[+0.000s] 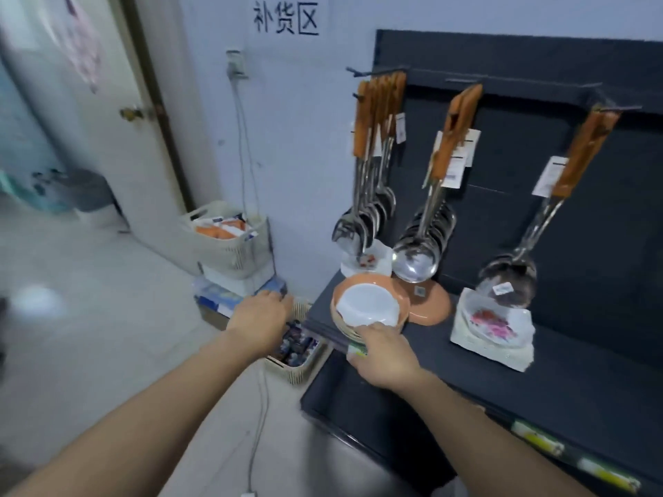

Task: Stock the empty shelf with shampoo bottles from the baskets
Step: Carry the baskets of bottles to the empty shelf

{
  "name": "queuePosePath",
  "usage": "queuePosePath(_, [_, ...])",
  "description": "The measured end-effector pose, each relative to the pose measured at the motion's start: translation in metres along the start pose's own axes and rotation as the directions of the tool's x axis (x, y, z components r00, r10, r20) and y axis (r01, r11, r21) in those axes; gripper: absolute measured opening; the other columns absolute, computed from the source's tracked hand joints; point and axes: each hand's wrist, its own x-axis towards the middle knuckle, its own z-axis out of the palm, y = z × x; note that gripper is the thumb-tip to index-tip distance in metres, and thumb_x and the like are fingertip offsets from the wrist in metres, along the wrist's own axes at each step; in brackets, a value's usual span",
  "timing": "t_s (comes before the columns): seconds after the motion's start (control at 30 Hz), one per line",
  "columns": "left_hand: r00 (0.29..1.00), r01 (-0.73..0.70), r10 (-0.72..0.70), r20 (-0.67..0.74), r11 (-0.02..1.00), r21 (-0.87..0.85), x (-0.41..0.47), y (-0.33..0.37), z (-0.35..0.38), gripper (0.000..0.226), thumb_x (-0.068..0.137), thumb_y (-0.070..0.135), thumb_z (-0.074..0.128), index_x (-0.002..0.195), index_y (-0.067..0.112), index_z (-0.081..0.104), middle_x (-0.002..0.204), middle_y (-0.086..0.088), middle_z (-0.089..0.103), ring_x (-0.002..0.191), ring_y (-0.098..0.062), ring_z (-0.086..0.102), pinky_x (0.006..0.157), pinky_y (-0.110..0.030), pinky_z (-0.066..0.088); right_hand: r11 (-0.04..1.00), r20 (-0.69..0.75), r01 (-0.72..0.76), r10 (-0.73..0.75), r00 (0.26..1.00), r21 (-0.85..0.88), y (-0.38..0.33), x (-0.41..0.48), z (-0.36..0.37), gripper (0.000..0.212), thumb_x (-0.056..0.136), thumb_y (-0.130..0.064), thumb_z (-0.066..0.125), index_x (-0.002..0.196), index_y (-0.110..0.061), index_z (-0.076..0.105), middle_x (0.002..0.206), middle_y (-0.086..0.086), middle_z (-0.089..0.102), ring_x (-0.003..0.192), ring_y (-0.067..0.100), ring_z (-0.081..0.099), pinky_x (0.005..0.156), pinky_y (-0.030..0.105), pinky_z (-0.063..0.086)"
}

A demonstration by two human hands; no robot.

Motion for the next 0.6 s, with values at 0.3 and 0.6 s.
queuePosePath(0.3, [0.973, 0.232, -0.232, -0.003, 0.972, 0.022, -0.027, -0.15, 0.017, 0.032, 0.094, 0.031, 0.053, 0.122, 0.018, 0.048, 0.124, -0.004, 0.056, 0.121, -0.024, 0.05, 0.094, -0.036, 0.04, 0.977, 0.054, 0.192, -0.187, 0.981, -0.097, -0.131, 0.091, 0.003, 0.045, 0.093, -0.041, 0.055, 0.131, -0.017, 0.054, 0.132, 0.01, 0.056, 0.124, 0.031, 0.05, 0.099, 0.04, 0.042])
queuePosePath(0.6, [0.935, 0.355, -0.356, 0.006, 0.934, 0.044, -0.027, -0.251, 0.024, 0.035, 0.095, 0.035, 0.051, 0.123, 0.015, 0.048, 0.123, -0.007, 0.057, 0.117, -0.026, 0.051, 0.09, -0.036, 0.042, 0.959, 0.113, 0.253, -0.24, 0.964, -0.124, -0.209, 0.175, 0.003, 0.052, 0.092, -0.047, 0.055, 0.136, -0.019, 0.05, 0.137, 0.009, 0.052, 0.125, 0.029, 0.05, 0.099, 0.039, 0.044])
